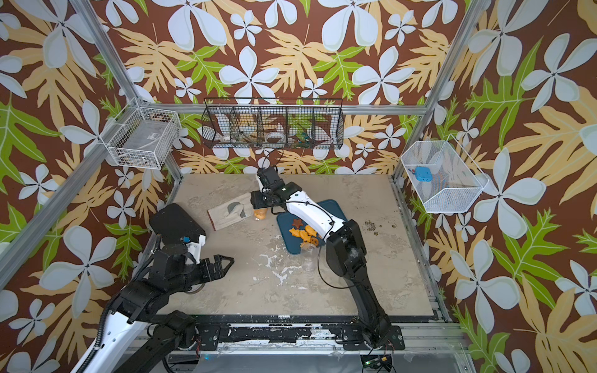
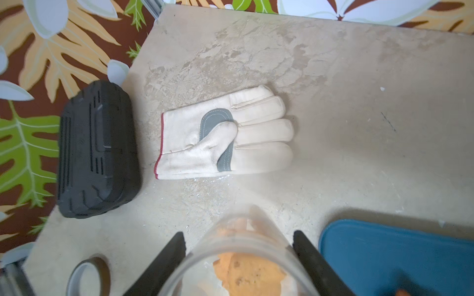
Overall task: Pour the cookies out of the jar
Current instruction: Pick up the jar from the center of the board.
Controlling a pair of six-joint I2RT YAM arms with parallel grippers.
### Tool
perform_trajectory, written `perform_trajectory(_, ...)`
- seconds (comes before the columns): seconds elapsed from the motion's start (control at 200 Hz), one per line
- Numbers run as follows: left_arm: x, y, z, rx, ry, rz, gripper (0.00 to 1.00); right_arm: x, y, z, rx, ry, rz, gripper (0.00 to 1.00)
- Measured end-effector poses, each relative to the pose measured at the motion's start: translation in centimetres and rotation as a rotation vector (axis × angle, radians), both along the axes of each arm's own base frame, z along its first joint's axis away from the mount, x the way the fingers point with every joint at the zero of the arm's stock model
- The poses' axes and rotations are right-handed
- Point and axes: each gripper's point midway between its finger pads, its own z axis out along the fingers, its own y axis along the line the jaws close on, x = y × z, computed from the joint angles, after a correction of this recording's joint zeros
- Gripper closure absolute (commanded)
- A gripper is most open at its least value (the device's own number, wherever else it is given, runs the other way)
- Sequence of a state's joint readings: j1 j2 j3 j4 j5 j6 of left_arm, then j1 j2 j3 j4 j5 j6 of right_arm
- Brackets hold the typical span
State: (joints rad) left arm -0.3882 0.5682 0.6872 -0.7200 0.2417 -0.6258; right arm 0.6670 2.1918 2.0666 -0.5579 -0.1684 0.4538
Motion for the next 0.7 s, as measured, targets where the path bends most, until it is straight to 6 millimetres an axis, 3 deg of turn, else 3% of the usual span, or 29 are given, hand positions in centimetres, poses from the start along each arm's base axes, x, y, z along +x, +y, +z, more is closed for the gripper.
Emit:
perform_trajectory(0.085, 0.6, -1.3, 1.0, -0.061, -0.019, -0.032, 0.0, -1.3, -2.6, 1.1, 0.04, 0.049, -0.028, 0.41)
perform_trajectory(0.185, 1.6, -2.8, 2.2, -0.149, -0.035, -0.06, 0.0, -3.8, -5.7, 3.8, 0.113, 0.07, -0.034, 0.4)
perform_trajectory(0.28, 2.6, -4.2, 3.0, -0.232, -0.037, -0.078, 0.0, -6.2, -10.2, 5.7, 0.201, 0.087, -0.076, 0.4)
perform_trajectory(0.385, 3.9, -5.8, 3.5, -0.326, -0.024, -0.097, 0.0, -8.6, -15.6, 5.7, 0.274, 0.131, -0.163, 0.4)
perform_trajectory(0.46, 4.8, -7.1, 3.8, -0.399, -0.014, -0.113, 0.0, -10.9, -18.2, 5.6, 0.345, 0.162, -0.199, 0.4)
perform_trajectory(0.56, 5.6, -9.6, 3.9, -0.546, 0.011, -0.163, 0.0, -13.6, -19.8, 6.0, 0.46, 0.197, -0.228, 0.4)
perform_trajectory(0.641, 5.8, -11.9, 3.7, -0.654, 0.075, -0.208, 0.0, -15.3, -19.5, 6.7, 0.55, 0.236, -0.21, 0.39)
perform_trajectory(0.701, 5.7, -13.5, 4.9, -0.72, 0.086, -0.262, 0.0, -16.0, -19.1, 7.8, 0.613, 0.255, -0.189, 0.38)
